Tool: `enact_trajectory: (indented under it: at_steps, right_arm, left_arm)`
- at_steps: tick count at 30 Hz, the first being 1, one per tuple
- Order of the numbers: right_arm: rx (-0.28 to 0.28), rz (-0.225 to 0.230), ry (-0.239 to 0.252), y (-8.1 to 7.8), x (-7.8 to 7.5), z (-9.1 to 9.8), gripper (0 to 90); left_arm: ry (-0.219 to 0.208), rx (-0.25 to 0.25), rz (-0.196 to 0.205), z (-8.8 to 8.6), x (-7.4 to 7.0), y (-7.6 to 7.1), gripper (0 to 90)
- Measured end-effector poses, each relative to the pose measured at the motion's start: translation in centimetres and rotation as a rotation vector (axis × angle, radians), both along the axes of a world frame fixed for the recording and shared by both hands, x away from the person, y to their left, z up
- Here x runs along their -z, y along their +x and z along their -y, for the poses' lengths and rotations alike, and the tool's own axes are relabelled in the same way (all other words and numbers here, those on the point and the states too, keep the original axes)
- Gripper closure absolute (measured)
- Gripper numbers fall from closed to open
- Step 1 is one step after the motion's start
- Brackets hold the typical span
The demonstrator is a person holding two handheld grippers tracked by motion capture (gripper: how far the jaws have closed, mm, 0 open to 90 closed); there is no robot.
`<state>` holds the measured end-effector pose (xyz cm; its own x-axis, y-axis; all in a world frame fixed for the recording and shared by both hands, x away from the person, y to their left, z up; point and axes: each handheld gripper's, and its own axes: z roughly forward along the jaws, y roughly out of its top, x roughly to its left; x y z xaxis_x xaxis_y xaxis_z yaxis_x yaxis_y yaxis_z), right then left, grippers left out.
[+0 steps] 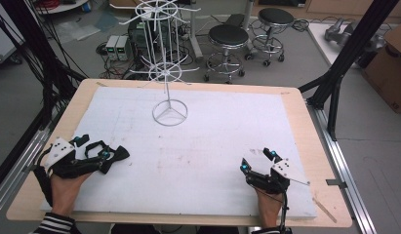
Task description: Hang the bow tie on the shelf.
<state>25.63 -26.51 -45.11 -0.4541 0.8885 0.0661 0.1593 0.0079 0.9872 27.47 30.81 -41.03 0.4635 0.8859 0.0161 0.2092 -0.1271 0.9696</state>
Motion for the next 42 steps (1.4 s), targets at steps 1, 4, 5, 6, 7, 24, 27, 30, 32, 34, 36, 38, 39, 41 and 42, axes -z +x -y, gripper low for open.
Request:
enact_trajectory:
  at_steps: [1,4,5,6,7,24,27,30,32,34,36,38,39,41,42]
  right_arm:
    - [0.000,0.003,-0.002,0.0,0.0,0.0,10.2]
    - [-0.002,0.006,0.002,0.0,0.0,0.0,10.2]
    - [-0.002,0.004,0.000,0.0,0.0,0.0,10.2]
    - [-0.002,0.005,0.000,0.0,0.0,0.0,10.2]
    - [-0.003,0.003,0.001,0.0,0.0,0.0,10.2]
    - [-0.001,0.005,0.010,-0.1,0.0,0.0,10.2]
    - [-0.001,0.010,0.007,-0.1,0.0,0.1,10.2]
    - [-0.001,0.010,0.007,-0.1,0.0,0.1,10.2]
    - [0.000,0.009,0.008,-0.1,0.0,0.1,10.2]
    - [0.000,0.011,0.009,-0.1,0.0,0.1,10.2]
    - [0.002,0.008,0.013,-0.1,0.0,0.1,10.2]
    - [0.002,0.008,0.012,-0.1,0.0,0.1,10.2]
    - [0.003,0.009,0.010,-0.1,0.0,0.1,10.2]
    - [0.004,0.008,0.012,-0.1,0.0,0.1,10.2]
    - [0.005,0.007,0.014,-0.1,0.0,0.1,10.2]
  left_arm:
    - [0.011,0.007,-0.010,-0.1,-0.2,0.0,14.7]
    - [0.044,0.028,-0.058,-0.2,-0.9,0.2,14.8]
    - [0.056,0.021,-0.079,-0.1,-1.0,0.2,15.3]
    - [0.077,0.014,-0.100,-0.1,-1.2,0.3,15.4]
    - [0.092,0.016,-0.113,-0.1,-1.3,0.3,15.5]
    - [0.312,0.159,-0.366,0.9,-1.9,1.7,26.2]
    - [0.325,0.144,-0.439,1.1,-1.7,2.2,24.9]
    - [0.352,0.161,-0.459,1.4,-1.4,2.4,28.8]
    - [0.362,0.170,-0.484,1.5,-1.2,2.7,29.6]
    - [0.362,0.175,-0.507,1.7,-1.0,2.9,33.9]
    - [0.371,0.177,-0.528,1.8,-0.9,3.0,36.1]
    - [0.396,0.178,-0.545,2.0,-0.9,3.2,39.5]
    - [0.412,0.174,-0.554,2.2,-0.8,3.3,39.5]
    - [0.430,0.175,-0.573,2.3,-0.6,3.4,40.8]
    - [0.436,0.178,-0.581,2.4,-0.6,3.6,42.8]
